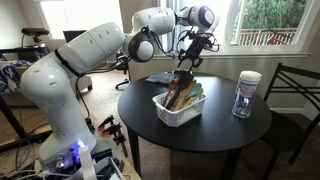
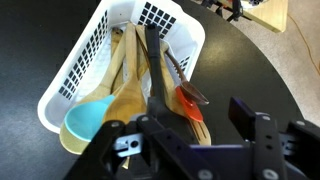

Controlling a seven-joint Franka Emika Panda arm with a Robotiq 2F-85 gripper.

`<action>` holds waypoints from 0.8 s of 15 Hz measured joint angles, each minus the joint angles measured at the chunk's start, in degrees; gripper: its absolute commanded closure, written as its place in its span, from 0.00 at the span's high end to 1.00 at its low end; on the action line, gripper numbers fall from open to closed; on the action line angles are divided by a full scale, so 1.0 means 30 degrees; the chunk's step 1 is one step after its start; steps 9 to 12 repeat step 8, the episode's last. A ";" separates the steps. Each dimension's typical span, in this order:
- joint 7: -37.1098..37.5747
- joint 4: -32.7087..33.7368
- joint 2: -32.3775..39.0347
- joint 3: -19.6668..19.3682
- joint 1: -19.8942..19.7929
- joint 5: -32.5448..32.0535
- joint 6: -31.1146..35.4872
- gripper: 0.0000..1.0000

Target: Remove the spatula from the cutlery holder and place it in the white basket

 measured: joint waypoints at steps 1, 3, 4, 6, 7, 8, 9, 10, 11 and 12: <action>0.0000 0.0008 -0.0001 0.0000 0.0000 0.0000 0.0078 1.00; 0.0000 0.0029 -0.0002 0.0000 0.0000 0.0000 0.0206 1.00; 0.0000 0.0033 -0.0005 0.0000 0.0000 0.0000 0.0254 1.00; 0.0000 0.0036 -0.0008 0.0000 0.0000 0.0000 0.0310 1.00; 0.0000 0.0036 -0.0008 0.0000 0.0000 0.0000 0.0315 1.00; 0.0000 0.0036 -0.0008 0.0000 0.0000 0.0000 0.0318 1.00; 0.0000 0.0036 -0.0008 0.0000 0.0000 0.0000 0.0318 1.00; 0.0000 0.0036 -0.0008 0.0000 0.0000 0.0000 0.0318 1.00; 0.0000 0.0036 -0.0008 0.0000 0.0000 0.0000 0.0318 1.00; 0.0000 0.0036 -0.0008 0.0000 0.0000 0.0000 0.0318 1.00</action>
